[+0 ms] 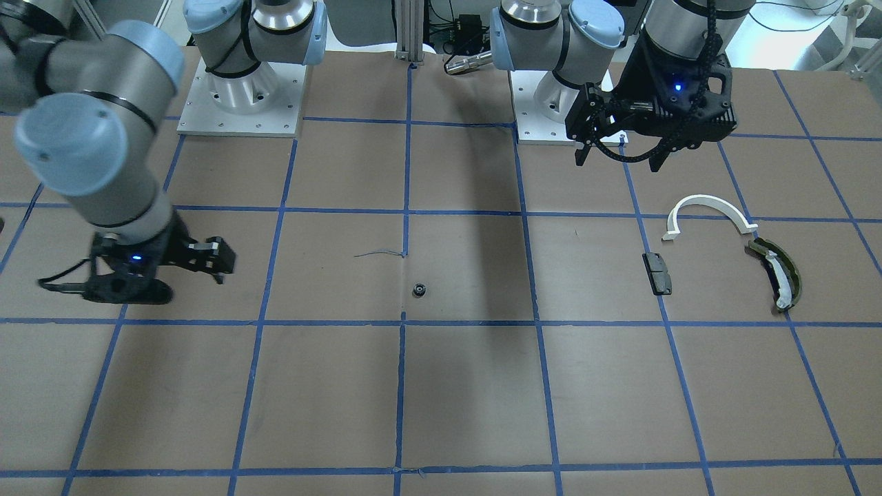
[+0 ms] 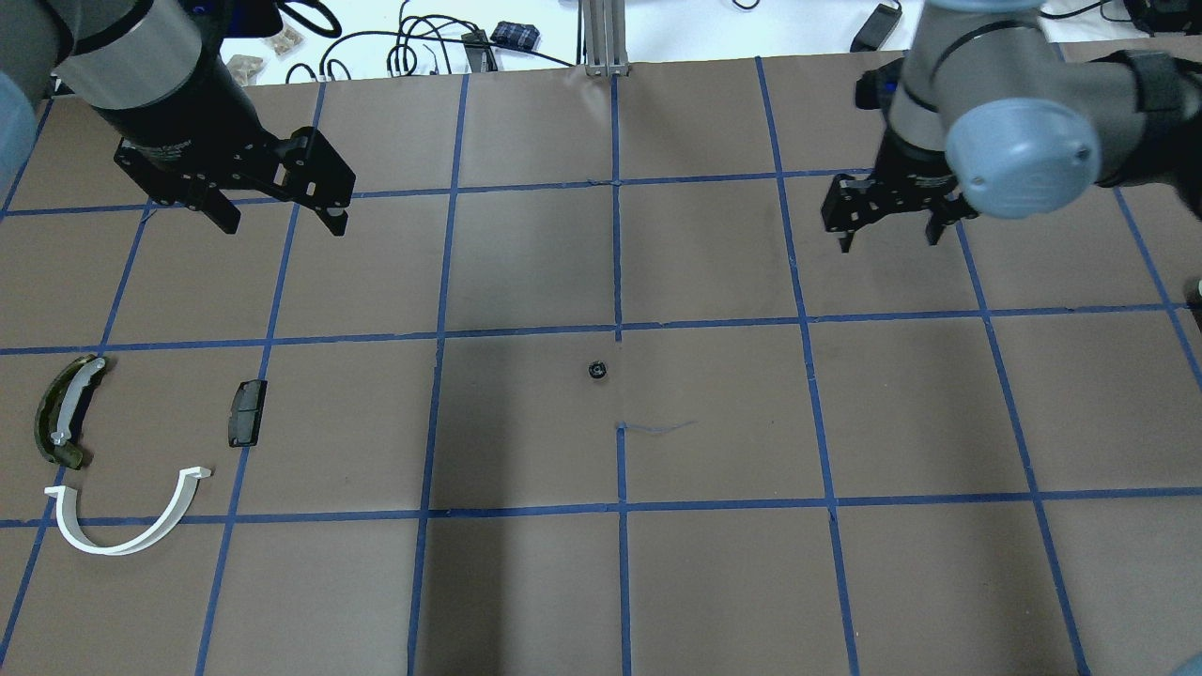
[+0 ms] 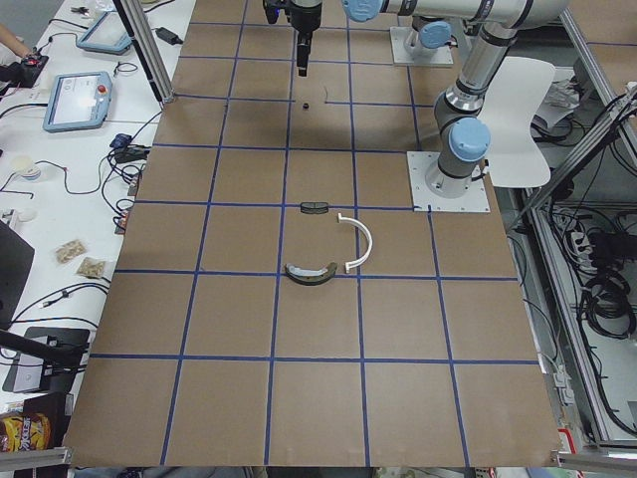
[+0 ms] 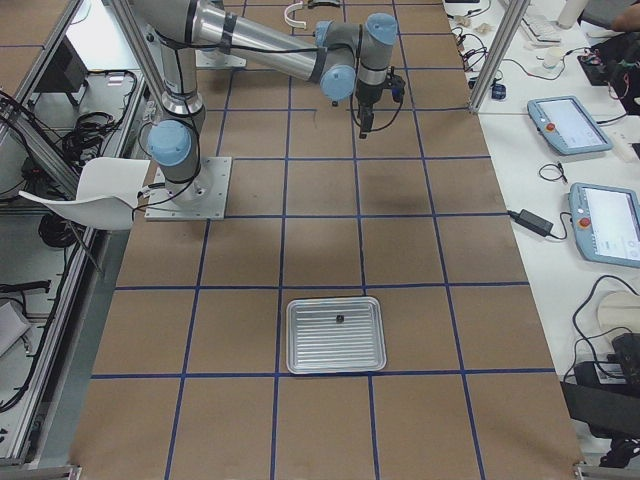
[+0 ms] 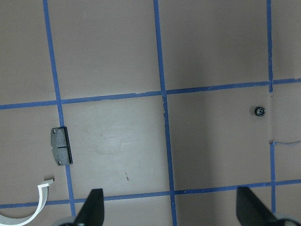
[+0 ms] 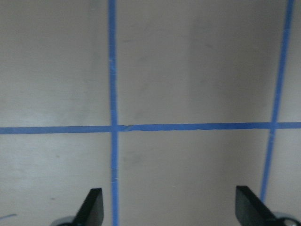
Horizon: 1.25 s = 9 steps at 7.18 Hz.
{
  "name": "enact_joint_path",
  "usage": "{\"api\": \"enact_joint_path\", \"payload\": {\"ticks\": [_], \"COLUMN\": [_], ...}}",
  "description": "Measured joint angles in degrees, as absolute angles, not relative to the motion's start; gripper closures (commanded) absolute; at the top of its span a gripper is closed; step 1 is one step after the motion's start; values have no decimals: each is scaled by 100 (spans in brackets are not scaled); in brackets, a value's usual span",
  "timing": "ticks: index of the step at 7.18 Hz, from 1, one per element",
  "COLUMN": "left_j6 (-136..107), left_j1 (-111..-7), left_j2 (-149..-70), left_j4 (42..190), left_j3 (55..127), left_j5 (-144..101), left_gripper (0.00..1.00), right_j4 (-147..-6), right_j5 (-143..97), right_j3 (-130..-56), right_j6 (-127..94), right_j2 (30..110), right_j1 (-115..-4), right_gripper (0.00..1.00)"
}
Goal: Place bearing gear from tray to pile
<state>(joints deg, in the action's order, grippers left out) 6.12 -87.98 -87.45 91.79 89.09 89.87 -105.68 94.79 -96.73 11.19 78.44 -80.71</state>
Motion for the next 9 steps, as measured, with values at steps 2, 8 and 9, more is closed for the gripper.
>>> {"api": "enact_joint_path", "payload": {"ticks": [2,8,9], "left_j6": [336,-1924,-2187], "left_j1": [-8902,-10689,-10852], "left_j2": [-8907,-10883,-11269], "left_j4": [9136,7010,6626], "left_j3": [8934,9008,9013], "left_j5": [8828,8709,8743], "left_gripper": [0,0,0], "right_j4": [-10469,-12201,-12438], "right_j5": [9644,9596,9520], "right_j3": [-9677,-9612,-9522], "right_j6": [3137,6982,7174], "right_j2": [7991,6809,6480], "right_j1": [-6595,-4050,-3923], "right_gripper": [0,3,3]}}
